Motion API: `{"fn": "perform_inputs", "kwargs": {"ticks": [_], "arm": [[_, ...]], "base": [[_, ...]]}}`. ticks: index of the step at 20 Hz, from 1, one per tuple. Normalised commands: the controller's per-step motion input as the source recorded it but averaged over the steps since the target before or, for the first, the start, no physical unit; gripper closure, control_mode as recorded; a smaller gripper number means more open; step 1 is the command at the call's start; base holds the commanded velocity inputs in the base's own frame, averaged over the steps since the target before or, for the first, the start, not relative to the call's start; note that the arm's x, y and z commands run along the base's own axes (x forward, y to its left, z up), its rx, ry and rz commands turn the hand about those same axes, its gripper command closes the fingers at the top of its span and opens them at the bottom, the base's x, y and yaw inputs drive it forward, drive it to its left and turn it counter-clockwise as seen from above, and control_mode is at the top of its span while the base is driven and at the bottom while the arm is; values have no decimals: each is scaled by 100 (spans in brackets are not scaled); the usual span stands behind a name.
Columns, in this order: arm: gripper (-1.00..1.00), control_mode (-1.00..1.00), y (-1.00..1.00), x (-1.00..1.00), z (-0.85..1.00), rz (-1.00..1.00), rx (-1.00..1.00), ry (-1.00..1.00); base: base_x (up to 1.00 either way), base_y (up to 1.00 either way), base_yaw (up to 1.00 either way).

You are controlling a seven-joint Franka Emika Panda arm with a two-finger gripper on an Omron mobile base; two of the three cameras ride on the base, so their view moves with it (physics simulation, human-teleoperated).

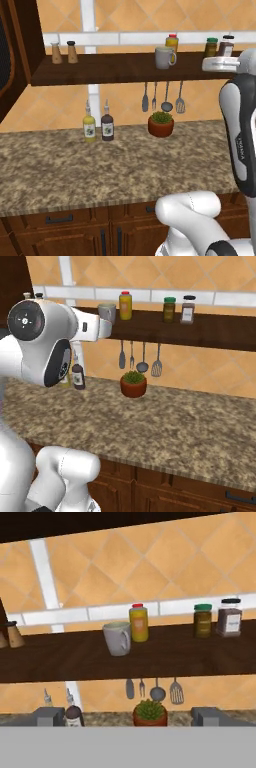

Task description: Gather all objects into one cabinet and sort the glasses and bowls to opposite sides.

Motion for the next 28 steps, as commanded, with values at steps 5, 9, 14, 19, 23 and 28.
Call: {"fn": "perform_inputs", "kwargs": {"ticks": [5, 9, 14, 19, 23, 28], "arm": [[-100, -100, -3, 21, -6, 0, 8, 0], [-100, -100, 3, 54, 0, 16, 0, 0], [-100, -100, 0, 70, -6, 21, 0, 1], [-100, -100, 9, 60, -9, 16, 1, 8], [-100, -100, 20, 49, -8, 8, 2, 10], [-100, -100, 3, 37, 0, -2, 7, 7]], "base": [[0, 0, 0], [0, 0, 0], [0, 0, 0], [0, 0, 0], [0, 0, 0], [0, 0, 0]]}}
